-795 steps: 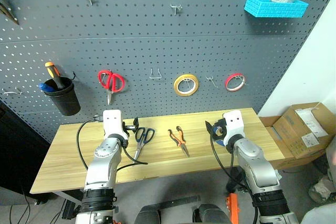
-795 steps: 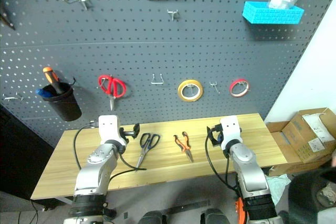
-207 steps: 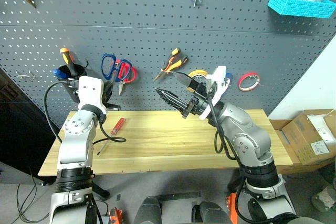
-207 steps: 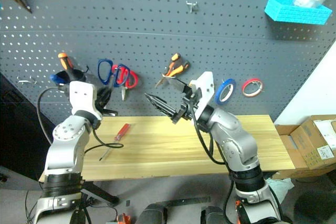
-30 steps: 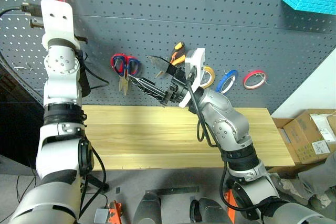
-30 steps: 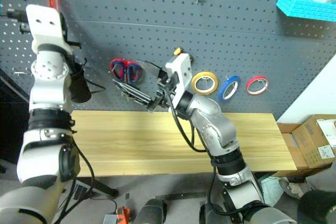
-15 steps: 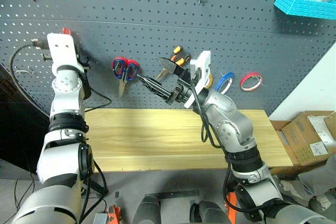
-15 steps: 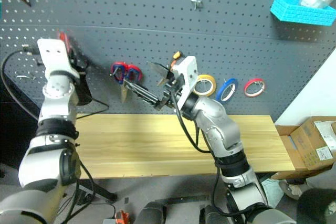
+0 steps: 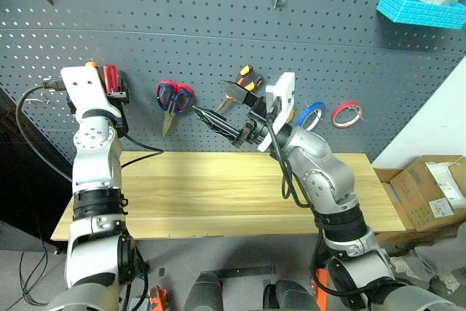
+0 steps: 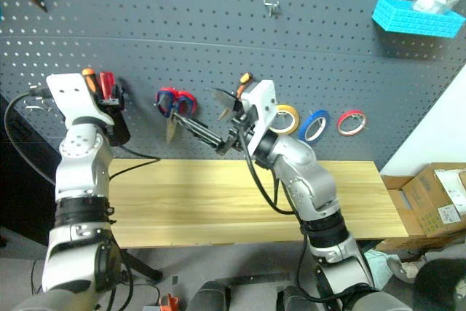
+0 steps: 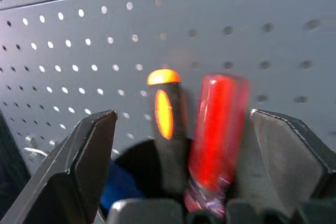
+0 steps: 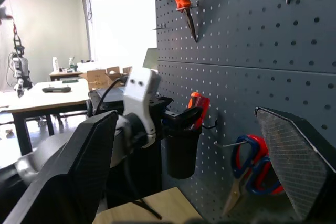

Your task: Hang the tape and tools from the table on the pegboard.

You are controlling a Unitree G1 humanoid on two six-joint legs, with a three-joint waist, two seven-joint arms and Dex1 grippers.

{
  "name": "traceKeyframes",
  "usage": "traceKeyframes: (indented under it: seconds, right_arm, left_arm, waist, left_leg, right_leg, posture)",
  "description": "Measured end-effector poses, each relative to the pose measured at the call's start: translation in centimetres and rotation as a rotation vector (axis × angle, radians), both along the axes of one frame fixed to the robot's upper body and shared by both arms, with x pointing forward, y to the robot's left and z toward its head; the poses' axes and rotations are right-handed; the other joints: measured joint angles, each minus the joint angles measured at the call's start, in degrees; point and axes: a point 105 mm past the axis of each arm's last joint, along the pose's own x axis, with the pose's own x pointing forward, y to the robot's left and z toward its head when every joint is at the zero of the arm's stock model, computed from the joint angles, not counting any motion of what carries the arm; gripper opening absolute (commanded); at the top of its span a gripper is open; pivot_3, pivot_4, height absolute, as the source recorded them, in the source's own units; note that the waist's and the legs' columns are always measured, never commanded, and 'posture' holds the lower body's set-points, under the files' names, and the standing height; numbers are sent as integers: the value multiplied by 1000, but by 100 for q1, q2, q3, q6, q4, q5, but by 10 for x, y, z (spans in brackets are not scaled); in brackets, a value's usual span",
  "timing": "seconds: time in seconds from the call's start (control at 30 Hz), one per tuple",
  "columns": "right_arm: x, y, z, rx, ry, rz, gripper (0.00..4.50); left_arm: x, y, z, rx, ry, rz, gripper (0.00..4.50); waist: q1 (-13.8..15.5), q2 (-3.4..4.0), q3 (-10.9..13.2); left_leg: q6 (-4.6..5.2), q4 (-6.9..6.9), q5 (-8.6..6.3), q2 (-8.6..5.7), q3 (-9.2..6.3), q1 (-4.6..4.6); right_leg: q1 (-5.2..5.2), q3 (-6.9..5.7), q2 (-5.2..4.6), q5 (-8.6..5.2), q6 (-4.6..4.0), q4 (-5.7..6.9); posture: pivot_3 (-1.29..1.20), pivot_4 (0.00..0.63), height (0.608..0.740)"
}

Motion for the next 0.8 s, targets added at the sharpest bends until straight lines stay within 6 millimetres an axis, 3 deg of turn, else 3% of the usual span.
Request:
traceKeyframes:
  seconds: [0.13, 0.2, 0.23, 0.37, 0.43, 0.6, 0.8]
  right_arm:
    - [-4, -16, -13, -82, 2, -73, 4500]
    - [-2, -22, -20, -124, 6, -134, 4500]
    - [1, -27, -24, -137, 14, -191, 4500]
    - [21, -56, -60, -219, 118, -478, 4500]
    - [26, -71, -79, -269, 174, -583, 4500]
    - [28, -102, -106, -320, 251, -753, 4500]
    - [23, -146, -145, -319, 404, -955, 4500]
  left_arm:
    - [-18, -48, 28, 44, -63, -135, 4437]
    - [-21, -72, 22, 35, -40, -204, 4437]
    - [-22, -85, 11, 18, -8, -245, 4437]
    - [-29, -128, -64, -98, 240, -352, 4437]
    - [-35, -132, -90, -133, 326, -349, 4437]
    - [-43, -125, -113, -170, 390, -313, 4437]
    - [-57, -90, -155, -223, 494, -208, 4437]
  waist:
    - [13, 4, -11]
    - [5, 25, -28]
    - [1, 41, -39]
    - [-29, 89, -95]
    - [-73, 90, -94]
    - [-192, 120, -133]
    - [-300, 155, -178]
  left_leg:
    - [1, 4, 1, -3, 1, 4]
    - [3, 3, 1, -3, 6, 35]
    - [3, -1, 1, -3, 6, 59]
    - [3, -7, 0, -2, 8, 111]
    - [4, -5, 0, -3, 3, 111]
    - [5, -6, 0, -8, -4, 120]
    - [8, -13, -2, -9, -7, 113]
  right_leg:
    - [9, 4, -2, -5, 6, -4]
    - [39, 9, -1, -19, 23, -9]
    - [64, 9, -1, -22, 21, -16]
    - [113, 12, -1, -52, -22, -34]
    - [112, 11, 1, -51, -24, -31]
    - [125, 14, 2, -51, -24, -42]
    - [135, 11, 2, -52, -22, -77]
  posture:
    - [213, 23, 740]
    - [207, 22, 740]
    - [204, 21, 740]
    - [188, 16, 740]
    - [180, 13, 740]
    - [151, 0, 740]
    - [141, 0, 740]
